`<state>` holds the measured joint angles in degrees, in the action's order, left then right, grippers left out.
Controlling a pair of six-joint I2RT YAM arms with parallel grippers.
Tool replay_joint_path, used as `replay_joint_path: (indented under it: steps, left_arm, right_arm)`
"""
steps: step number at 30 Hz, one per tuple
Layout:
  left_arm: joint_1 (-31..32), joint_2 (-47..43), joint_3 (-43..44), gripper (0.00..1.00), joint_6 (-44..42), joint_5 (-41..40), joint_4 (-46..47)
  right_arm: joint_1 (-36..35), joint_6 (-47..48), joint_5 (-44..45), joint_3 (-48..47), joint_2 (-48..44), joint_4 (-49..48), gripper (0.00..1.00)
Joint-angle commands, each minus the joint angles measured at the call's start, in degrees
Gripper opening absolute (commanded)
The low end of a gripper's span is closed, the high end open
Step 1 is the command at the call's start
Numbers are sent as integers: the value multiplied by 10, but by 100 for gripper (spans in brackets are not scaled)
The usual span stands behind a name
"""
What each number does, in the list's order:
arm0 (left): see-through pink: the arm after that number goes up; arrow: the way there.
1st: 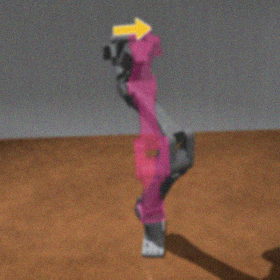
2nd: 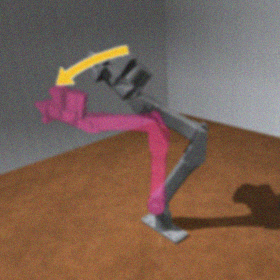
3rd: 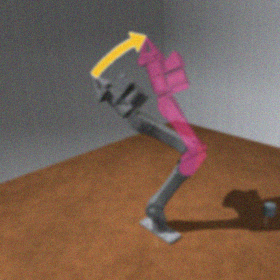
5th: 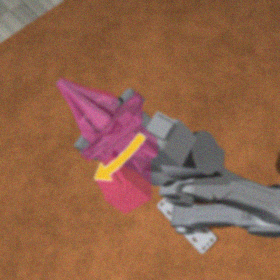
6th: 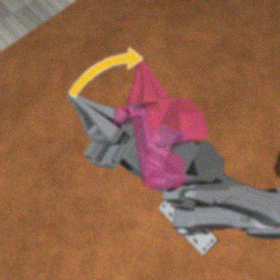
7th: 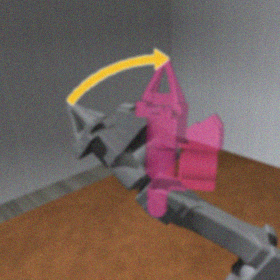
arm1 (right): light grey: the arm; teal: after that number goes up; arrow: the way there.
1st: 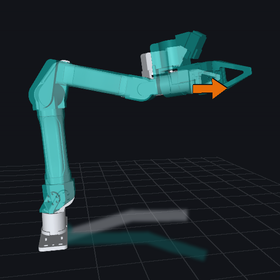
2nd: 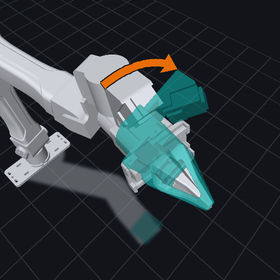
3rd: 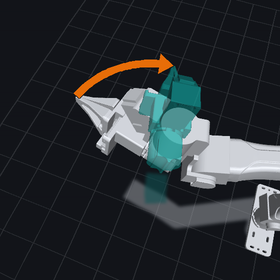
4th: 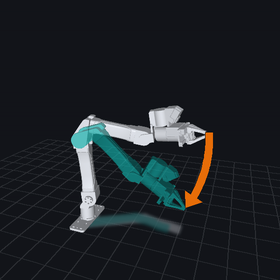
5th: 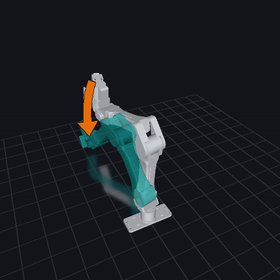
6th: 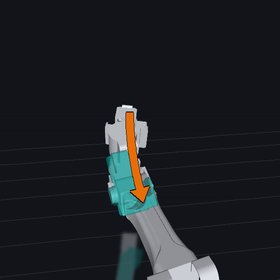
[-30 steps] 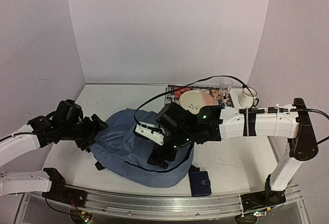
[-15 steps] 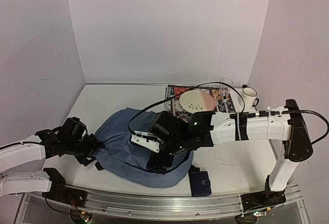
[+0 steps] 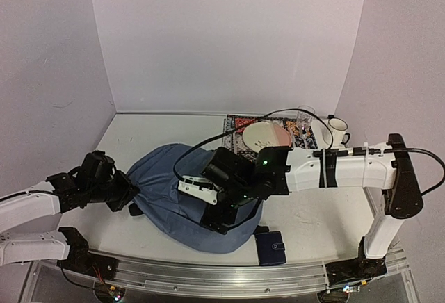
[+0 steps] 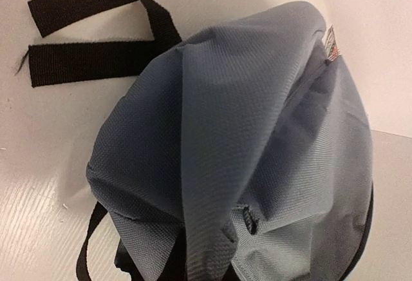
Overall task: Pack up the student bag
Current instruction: Pick up the student bag from the center of the board.
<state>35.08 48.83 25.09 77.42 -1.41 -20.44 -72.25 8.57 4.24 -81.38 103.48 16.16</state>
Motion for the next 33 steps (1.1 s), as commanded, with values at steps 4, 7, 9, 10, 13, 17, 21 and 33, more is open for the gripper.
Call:
replay_joint_path:
  steps: [4, 7, 9, 10, 13, 17, 21, 33]
  left_arm:
    - [-3, -5, 119, 0, -47, -83, -37]
    - [-3, 15, 128, 0, -50, -71, -37]
    - [-3, 18, 129, 0, -50, -71, -36]
    - [-3, 18, 129, 0, -49, -73, -36]
    - [-3, 15, 130, 0, -48, -81, -36]
    - [-3, 14, 137, 0, -52, -87, -36]
    - [-3, 4, 139, 0, -53, -91, -37]
    - [-3, -15, 306, 0, -138, -225, -163]
  right_arm:
    - [-36, 4, -5, -53, -4, 53, 98]
    - [-49, -7, 27, -68, 10, 57, 98]
    - [-52, -15, 39, -82, 10, 60, 98]
    - [-53, -18, 38, -91, 8, 60, 98]
    - [-64, -17, 30, -104, 11, 61, 98]
    - [-75, -27, 82, -87, 52, 67, 98]
    - [-77, -35, 116, -84, 89, 68, 98]
    - [-78, -24, -40, -204, 76, 76, 0]
